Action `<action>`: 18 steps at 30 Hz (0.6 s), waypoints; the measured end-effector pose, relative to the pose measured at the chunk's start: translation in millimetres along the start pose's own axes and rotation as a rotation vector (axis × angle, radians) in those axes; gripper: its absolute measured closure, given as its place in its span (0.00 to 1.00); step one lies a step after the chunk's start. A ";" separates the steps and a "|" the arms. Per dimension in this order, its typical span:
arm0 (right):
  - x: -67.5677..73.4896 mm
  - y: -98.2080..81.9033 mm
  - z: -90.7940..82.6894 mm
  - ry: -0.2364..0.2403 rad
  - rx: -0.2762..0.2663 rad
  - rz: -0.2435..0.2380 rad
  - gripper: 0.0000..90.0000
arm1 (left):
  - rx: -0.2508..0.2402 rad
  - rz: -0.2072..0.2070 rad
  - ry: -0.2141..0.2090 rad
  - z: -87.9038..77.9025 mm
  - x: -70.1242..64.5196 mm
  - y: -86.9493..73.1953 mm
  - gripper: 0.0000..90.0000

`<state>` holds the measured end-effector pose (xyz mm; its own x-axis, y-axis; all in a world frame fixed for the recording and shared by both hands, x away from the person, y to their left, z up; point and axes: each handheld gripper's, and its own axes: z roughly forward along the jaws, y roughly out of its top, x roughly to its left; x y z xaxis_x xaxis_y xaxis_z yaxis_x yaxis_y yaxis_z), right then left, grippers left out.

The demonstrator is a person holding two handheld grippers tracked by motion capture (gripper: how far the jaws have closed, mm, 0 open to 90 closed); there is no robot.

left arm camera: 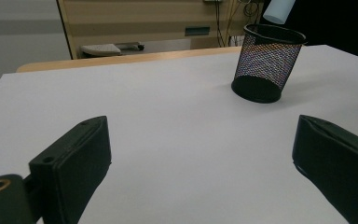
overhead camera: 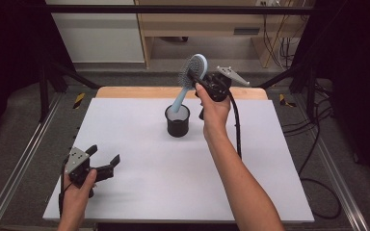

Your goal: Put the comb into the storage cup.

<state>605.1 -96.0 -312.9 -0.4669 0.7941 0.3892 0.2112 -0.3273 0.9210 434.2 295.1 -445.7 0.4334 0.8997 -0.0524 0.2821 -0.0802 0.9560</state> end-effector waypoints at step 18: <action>0.4 -7.0 2.8 -0.038 0.031 -0.009 0.59 | 0.002 0.014 -0.008 1.0 -2.2 0.0 0.05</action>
<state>605.8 -91.9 -319.3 -0.4359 0.8163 0.3791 0.2338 -0.3041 0.9235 434.1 292.7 -445.9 0.4445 0.8948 -0.0415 0.2777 -0.0937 0.9561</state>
